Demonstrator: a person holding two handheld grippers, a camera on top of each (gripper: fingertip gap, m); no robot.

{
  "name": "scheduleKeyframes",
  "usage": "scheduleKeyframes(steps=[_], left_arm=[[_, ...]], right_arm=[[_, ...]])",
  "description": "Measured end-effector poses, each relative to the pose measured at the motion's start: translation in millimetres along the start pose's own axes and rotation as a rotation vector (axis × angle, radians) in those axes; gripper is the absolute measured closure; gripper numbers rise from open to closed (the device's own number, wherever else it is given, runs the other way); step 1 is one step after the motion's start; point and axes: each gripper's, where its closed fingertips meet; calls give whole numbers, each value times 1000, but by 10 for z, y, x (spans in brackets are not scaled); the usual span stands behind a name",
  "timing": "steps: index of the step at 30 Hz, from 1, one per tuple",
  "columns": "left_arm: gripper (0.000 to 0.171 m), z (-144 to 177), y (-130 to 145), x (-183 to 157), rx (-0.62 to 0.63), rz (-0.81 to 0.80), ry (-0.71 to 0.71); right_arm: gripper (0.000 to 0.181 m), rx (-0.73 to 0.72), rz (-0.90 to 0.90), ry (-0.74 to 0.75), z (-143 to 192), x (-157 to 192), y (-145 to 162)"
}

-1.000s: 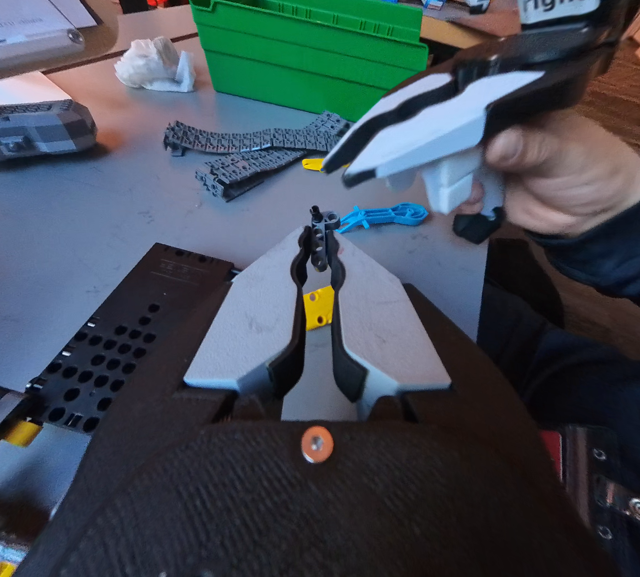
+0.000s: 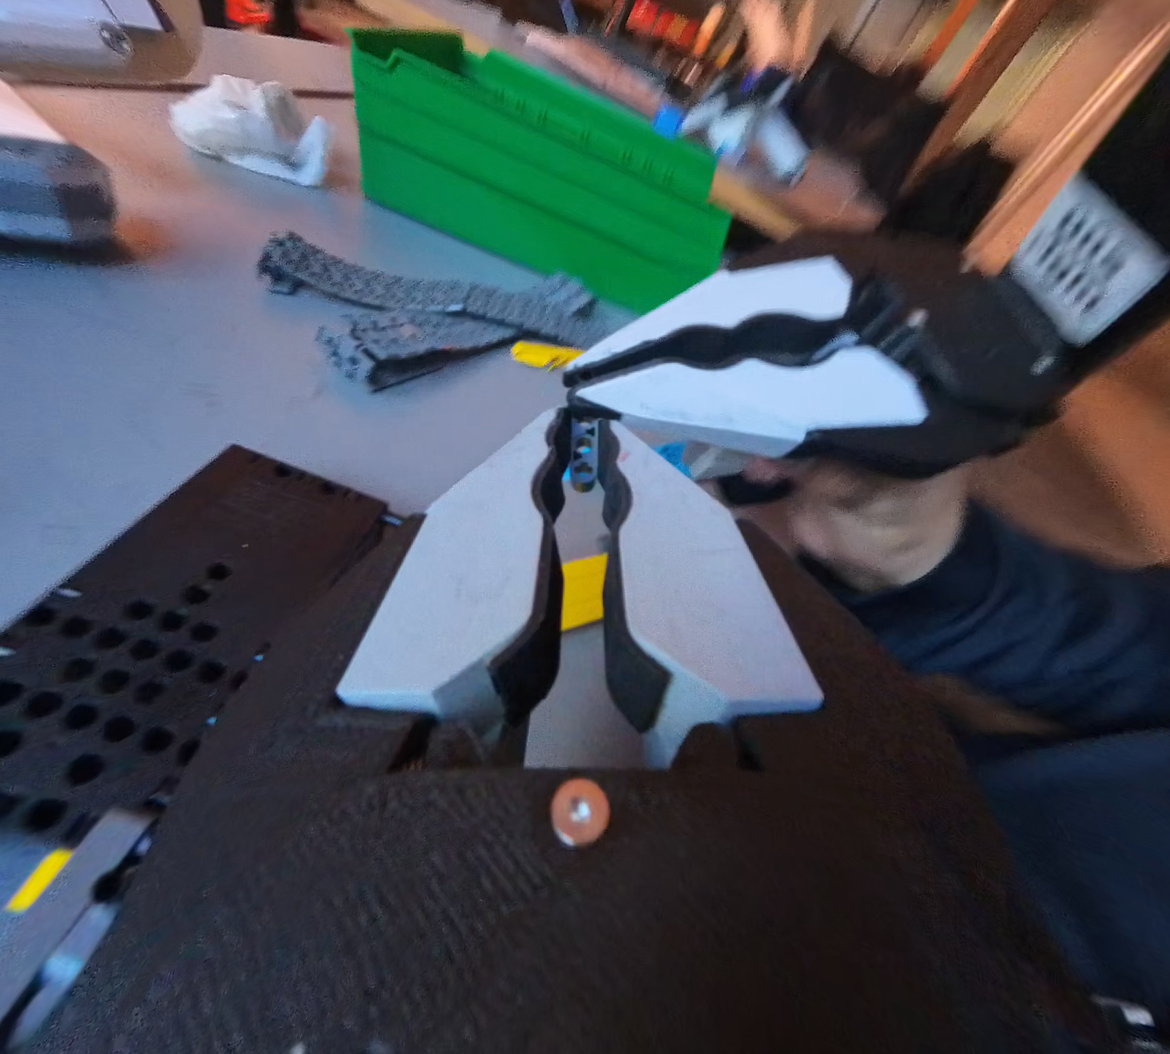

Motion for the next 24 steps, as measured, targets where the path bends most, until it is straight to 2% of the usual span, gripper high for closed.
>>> scheduleKeyframes(steps=[1, 3, 6, 10, 11, 12, 13, 14, 15, 16, 19, 21, 22, 24], left_arm=[[165, 20, -80, -7, -50, 87, 57], [165, 65, -185, -16, -97, 151, 99], [165, 81, -181, 64, -116, 138, 59], [164, 66, -169, 136, -120, 113, 25], [165, 51, -130, 137, -99, 130, 35], [165, 35, -25, 72, -34, 172, 78], [165, 63, -39, 38, -60, 178, 81], [165, 82, -46, 25, -67, 156, 71], [165, 85, -50, 32, -66, 148, 65], [165, 88, -71, 42, -79, 167, 80], [165, 75, -55, -47, -54, 316, 249], [165, 107, -51, -179, -16, 421, 410], [165, 118, -48, -197, -1, 458, 448], [165, 150, -50, -291, 34, 494, 542]], right_arm=[[181, -31, -19, 7, -15, -22, -88], [181, -130, -229, -78, -41, -33, -220], [181, -241, -550, -198, -112, -41, -240], [181, -333, -810, -279, -173, -74, -240], [181, -381, -857, -262, -153, -156, -268], [181, -478, -918, -216, -42, -391, -336], [181, -573, -974, -184, 131, -707, -414], [181, -603, -972, -166, 260, -954, -469], [181, -553, -925, -186, 292, -1036, -509], [181, -465, -877, -247, 270, -972, -549], [181, -263, -665, -374, 244, -517, -563], [181, -229, -503, -451, 339, -250, -540], [181, -211, -432, -466, 390, -168, -495], [170, -181, -283, -485, 502, -33, -405]])
Point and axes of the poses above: each gripper's, where its closed fingertips meet, z back along the fingers, y out of its underside, x = y × z across the jaws, and after that the axes turned 1 degree about -x, right-handed
